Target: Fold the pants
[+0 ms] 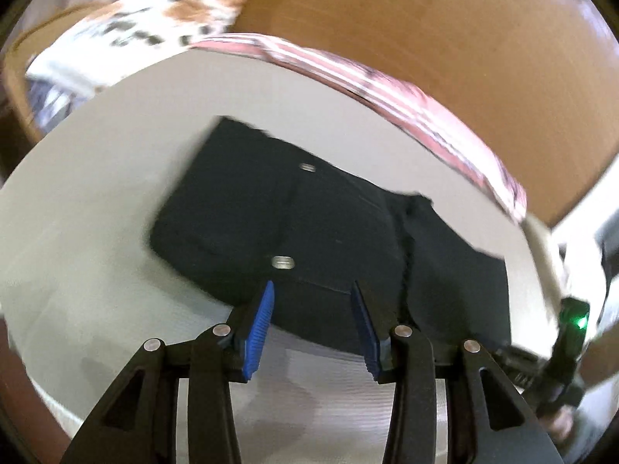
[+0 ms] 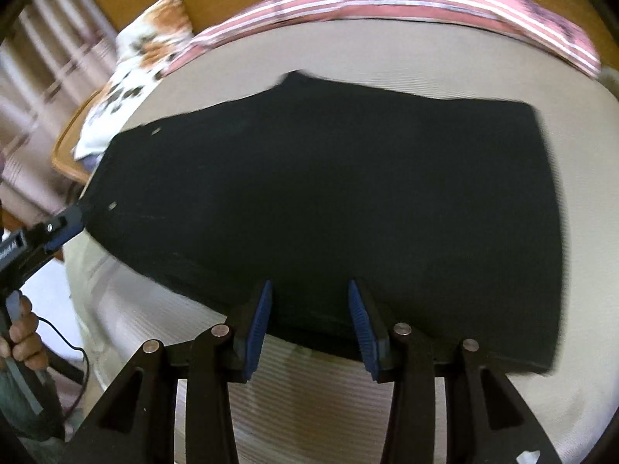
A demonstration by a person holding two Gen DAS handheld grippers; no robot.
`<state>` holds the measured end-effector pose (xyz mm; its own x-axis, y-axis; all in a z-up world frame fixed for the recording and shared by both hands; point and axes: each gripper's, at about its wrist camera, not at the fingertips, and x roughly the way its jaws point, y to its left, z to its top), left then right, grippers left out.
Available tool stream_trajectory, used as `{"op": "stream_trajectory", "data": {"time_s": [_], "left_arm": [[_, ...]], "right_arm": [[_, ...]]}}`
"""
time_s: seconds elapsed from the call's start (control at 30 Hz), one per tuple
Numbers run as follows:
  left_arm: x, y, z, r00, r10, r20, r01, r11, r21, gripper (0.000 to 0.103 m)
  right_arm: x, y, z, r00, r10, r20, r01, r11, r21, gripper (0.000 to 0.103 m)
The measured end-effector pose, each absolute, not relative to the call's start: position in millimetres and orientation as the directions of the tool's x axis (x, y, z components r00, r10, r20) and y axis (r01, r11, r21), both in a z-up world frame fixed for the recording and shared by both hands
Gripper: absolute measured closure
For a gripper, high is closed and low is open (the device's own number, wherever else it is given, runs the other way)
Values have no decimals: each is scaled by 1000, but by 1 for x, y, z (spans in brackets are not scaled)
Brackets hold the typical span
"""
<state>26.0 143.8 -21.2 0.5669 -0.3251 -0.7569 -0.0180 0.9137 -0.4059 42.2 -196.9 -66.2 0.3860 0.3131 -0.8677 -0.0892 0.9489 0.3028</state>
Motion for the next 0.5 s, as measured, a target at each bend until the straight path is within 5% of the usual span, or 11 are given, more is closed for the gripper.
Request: {"op": "stream_trajectory", "data": {"time_s": [0.3,0.37,0.5], "left_arm": [[19,190,-58,539,-379,-752,-187,817,-546,58],[22,194,-68,529,-427,-733,-207,773,-600,48],[27,206,-84,537,-441,-719,-267,719,-641,47]], "right_arm": [[58,-130,-58,330,404,-853,-246,909,336,49],[58,-131,-56,325,427,-844,-236,901,365,44],[56,-134,-52,329,440,-836,-220,896,385,44]]}}
